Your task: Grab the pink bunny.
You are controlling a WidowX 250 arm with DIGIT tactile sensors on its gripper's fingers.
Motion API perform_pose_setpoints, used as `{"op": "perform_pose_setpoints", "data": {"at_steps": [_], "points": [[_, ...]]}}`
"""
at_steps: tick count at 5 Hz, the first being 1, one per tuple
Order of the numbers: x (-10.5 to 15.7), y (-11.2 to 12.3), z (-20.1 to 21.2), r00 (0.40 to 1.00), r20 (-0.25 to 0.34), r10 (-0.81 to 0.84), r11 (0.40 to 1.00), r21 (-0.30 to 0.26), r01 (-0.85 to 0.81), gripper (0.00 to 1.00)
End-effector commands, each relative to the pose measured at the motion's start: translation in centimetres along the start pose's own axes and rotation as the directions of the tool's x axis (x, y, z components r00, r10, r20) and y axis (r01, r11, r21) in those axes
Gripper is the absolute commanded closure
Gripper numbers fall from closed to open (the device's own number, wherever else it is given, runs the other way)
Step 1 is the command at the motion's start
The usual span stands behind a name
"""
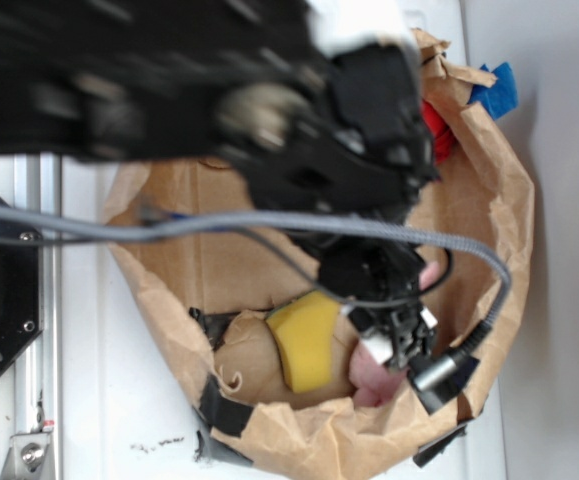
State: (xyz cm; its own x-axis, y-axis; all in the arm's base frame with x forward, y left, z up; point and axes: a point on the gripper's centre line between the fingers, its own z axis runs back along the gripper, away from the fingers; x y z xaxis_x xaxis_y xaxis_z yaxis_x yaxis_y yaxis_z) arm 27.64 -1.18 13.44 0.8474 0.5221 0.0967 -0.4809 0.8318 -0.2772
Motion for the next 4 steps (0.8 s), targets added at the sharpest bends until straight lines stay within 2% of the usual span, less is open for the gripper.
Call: {"op": "perform_pose_setpoints", "data": {"at_steps": [1, 2, 4], "points": [[3.4, 2.9, -0.6, 0.998, 0.062, -0.003, 0.998, -0.061, 0.007, 0.0], [3.0, 3.4, -1.4, 0.996, 0.063, -0.056, 0.992, -0.108, 0.063, 0.0], [0.9, 2.7, -5.1, 0.98, 0.136, -0.148, 0.988, -0.033, 0.153, 0.0]]}}
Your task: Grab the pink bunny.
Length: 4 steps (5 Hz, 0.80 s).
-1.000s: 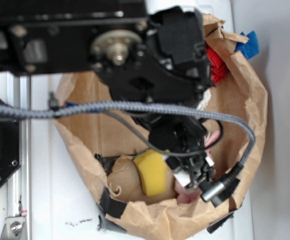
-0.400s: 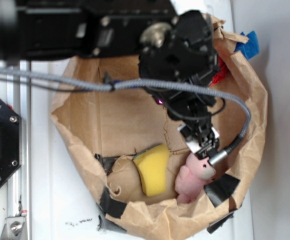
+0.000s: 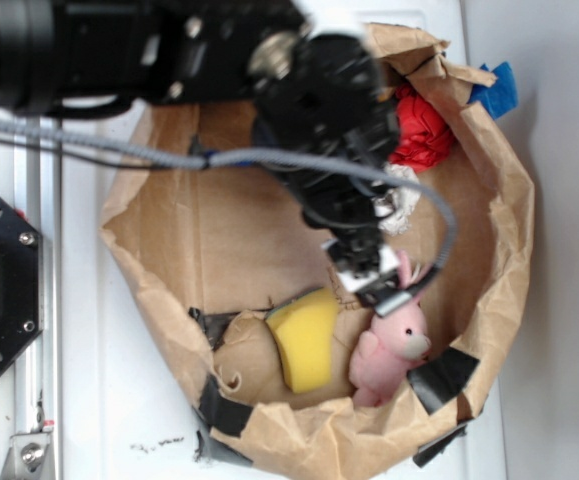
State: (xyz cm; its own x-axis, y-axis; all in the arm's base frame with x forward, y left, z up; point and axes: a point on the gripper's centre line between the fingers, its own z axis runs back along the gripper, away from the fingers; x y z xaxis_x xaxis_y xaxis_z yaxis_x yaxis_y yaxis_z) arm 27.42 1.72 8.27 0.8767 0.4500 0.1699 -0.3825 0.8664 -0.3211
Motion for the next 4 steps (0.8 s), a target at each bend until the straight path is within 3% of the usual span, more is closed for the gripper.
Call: {"op": "perform_pose_setpoints", "data": {"at_steps": [1, 2, 4], "points": [[0.1, -2.5, -2.5, 0.994, 0.09, -0.056, 0.998, 0.019, 0.054, 0.0], [0.1, -3.8, -2.7, 0.993, 0.102, -0.054, 0.998, 0.021, 0.052, 0.0], [-0.3, -4.9, -1.5, 0.997, 0.073, -0.037, 0.999, -0.027, 0.039, 0.0]]}}
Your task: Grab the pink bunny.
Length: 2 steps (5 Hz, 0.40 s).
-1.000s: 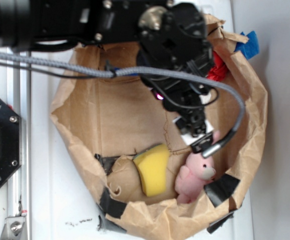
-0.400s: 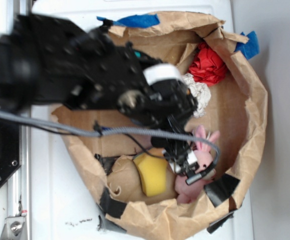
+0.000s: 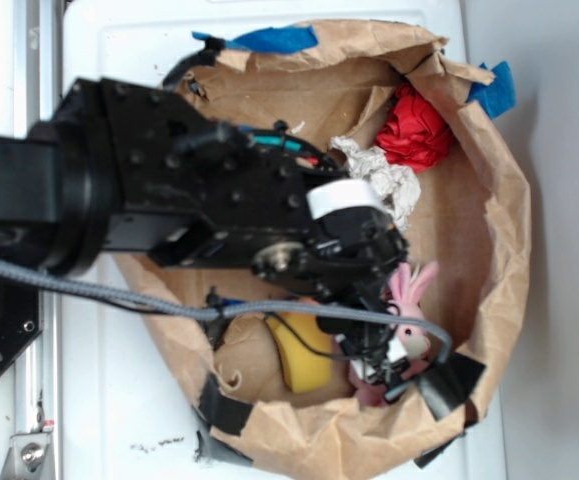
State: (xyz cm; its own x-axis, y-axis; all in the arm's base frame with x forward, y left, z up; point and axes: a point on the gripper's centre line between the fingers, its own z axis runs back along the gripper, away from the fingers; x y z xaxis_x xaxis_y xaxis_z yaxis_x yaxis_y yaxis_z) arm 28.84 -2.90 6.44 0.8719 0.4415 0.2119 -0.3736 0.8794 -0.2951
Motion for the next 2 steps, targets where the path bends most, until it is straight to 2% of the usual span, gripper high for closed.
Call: {"op": "perform_pose_setpoints", "data": {"at_steps": [1, 2], "points": [[0.84, -1.3, 1.43, 0.999, 0.028, -0.017, 0.997, -0.081, 0.019, 0.0], [0.59, -2.0, 0.45, 0.999, -0.016, -0.036, 0.995, -0.09, 0.035, 0.0]]}}
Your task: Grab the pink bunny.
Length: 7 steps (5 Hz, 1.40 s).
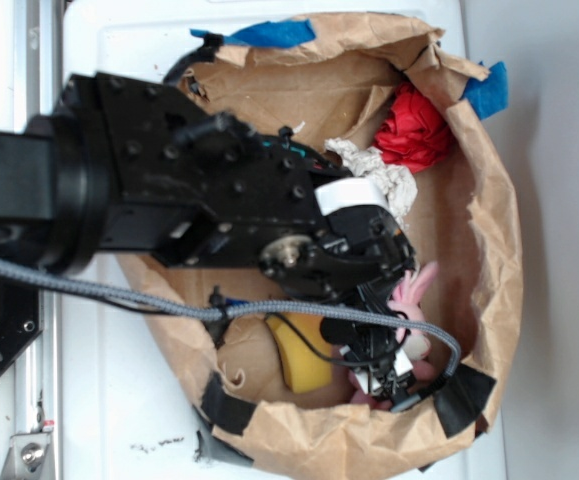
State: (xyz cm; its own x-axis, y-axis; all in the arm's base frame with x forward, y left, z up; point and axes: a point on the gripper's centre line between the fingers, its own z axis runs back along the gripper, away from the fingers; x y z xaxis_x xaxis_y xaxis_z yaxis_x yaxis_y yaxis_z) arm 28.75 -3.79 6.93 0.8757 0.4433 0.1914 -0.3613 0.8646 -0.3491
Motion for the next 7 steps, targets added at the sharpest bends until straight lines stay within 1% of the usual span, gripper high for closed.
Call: {"op": "perform_pose_setpoints", "data": {"at_steps": [1, 2, 3, 4, 5, 6, 7], "points": [[0.7, -1.8, -0.8, 0.998, 0.018, -0.052, 0.998, -0.036, 0.053, 0.0], [0.7, -3.0, -2.2, 0.997, 0.057, -0.046, 0.999, -0.001, 0.046, 0.0], [1.1, -3.7, -2.8, 0.997, 0.073, -0.038, 0.999, 0.004, 0.038, 0.0], [1.7, -4.4, -3.4, 0.996, 0.086, -0.028, 1.0, 0.01, 0.027, 0.0], [1.9, -4.4, -3.8, 0.997, 0.074, -0.018, 0.999, 0.034, 0.015, 0.0], [2.1, -3.8, -3.9, 0.998, 0.056, 0.0, 0.999, 0.053, -0.003, 1.0], [2.7, -3.1, -3.4, 0.998, 0.057, 0.02, 0.998, 0.061, -0.024, 1.0]]}}
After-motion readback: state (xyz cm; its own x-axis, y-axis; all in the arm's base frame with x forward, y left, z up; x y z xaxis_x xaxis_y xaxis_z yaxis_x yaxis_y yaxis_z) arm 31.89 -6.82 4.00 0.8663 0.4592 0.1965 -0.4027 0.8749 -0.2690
